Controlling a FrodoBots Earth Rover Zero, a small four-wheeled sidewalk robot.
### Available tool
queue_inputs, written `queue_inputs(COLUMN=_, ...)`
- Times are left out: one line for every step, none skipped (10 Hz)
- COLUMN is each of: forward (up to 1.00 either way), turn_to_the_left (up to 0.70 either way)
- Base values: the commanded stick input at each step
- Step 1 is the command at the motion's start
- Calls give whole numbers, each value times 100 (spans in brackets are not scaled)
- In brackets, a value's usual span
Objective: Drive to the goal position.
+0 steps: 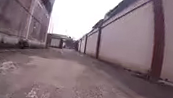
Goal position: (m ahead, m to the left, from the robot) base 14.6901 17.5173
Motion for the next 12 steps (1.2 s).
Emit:
queue_inputs(forward=70, turn_to_the_left=0)
queue_inputs(forward=70, turn_to_the_left=0)
queue_inputs(forward=70, turn_to_the_left=0)
queue_inputs(forward=70, turn_to_the_left=0)
queue_inputs(forward=70, turn_to_the_left=0)
queue_inputs(forward=70, turn_to_the_left=0)
queue_inputs(forward=70, turn_to_the_left=0)
queue_inputs(forward=70, turn_to_the_left=0)
queue_inputs(forward=70, turn_to_the_left=0)
queue_inputs(forward=70, turn_to_the_left=0)
queue_inputs(forward=70, turn_to_the_left=0)
queue_inputs(forward=70, turn_to_the_left=0)
